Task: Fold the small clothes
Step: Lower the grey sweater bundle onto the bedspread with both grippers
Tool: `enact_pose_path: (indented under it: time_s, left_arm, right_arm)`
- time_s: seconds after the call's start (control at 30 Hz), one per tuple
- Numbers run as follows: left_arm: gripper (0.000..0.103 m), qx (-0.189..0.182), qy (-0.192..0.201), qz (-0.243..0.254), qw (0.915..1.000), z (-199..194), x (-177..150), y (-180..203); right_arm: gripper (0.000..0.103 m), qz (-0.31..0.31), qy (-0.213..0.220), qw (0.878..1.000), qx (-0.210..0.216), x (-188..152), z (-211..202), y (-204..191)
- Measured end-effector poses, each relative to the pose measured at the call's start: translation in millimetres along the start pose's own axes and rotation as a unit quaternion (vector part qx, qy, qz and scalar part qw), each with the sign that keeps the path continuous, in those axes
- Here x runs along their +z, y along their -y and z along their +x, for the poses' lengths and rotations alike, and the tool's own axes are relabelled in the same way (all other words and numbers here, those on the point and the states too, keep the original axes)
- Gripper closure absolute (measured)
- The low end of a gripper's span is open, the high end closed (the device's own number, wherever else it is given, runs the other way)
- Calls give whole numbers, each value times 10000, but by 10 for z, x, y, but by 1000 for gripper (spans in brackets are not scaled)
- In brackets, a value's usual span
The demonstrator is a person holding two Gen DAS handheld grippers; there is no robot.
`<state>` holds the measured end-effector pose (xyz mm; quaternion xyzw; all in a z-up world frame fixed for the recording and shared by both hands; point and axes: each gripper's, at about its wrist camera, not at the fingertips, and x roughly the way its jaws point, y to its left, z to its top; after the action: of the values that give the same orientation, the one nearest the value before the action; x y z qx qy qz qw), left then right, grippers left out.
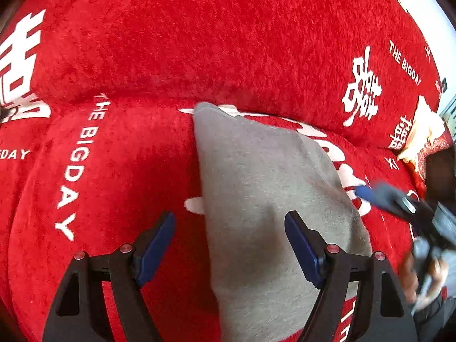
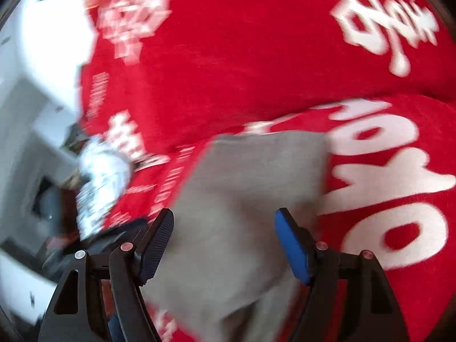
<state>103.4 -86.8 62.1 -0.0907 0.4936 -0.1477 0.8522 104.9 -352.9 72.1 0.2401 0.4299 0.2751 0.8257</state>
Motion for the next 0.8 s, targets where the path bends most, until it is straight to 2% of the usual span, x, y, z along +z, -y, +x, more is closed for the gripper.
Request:
enact_pose_path:
  time_s: [0.07, 0.1, 0.23, 0.33, 0.4, 0.43, 0.53, 0.57, 0.67, 0.8]
  left_arm:
    - [23, -72, -112, 92, 9999, 20, -73, -15]
    - [23, -13, -113, 164, 9998, 28, -138, -10]
    - [23, -69, -89, 103, 9999, 18, -360, -120]
    - [18, -127, -156, 91, 9998, 68, -479, -185]
    - [13, -42, -144, 153, 9998, 82, -531, -189]
    - [13, -49, -171, 196, 9996, 86, -550, -188]
    - [13, -49, -127, 198, 9997, -36, -558, -205]
    - [13, -71, -18, 192, 9998, -100, -544, -210]
    - [13, 178, 194, 213, 9994, -145, -429, -177]
    - [13, 339, 82, 238, 9991, -25, -202, -40]
  right_arm:
    - [25, -127, -140, 9993, 319, -162, -5, -163]
    - [25, -161, -235, 9991, 318, -250, 20, -205]
    - [26, -175, -421, 9986, -263, -550, 90, -116]
    - [26, 77, -277, 9995, -95, -756, -14, 34]
    - [26, 22, -179, 9996, -197, -811, -67, 19]
    - [26, -24, -170, 9993, -317, -829, -86, 5]
    - [24, -161, -291, 9901, -1364, -908, -150, -22]
    - [24, -268, -219, 9877, -1525, -921, -206, -45]
    - [18, -398, 44, 9838, -1745, -845, -314, -124]
    - [17, -335, 178, 9798, -1966, -573, -221, -169]
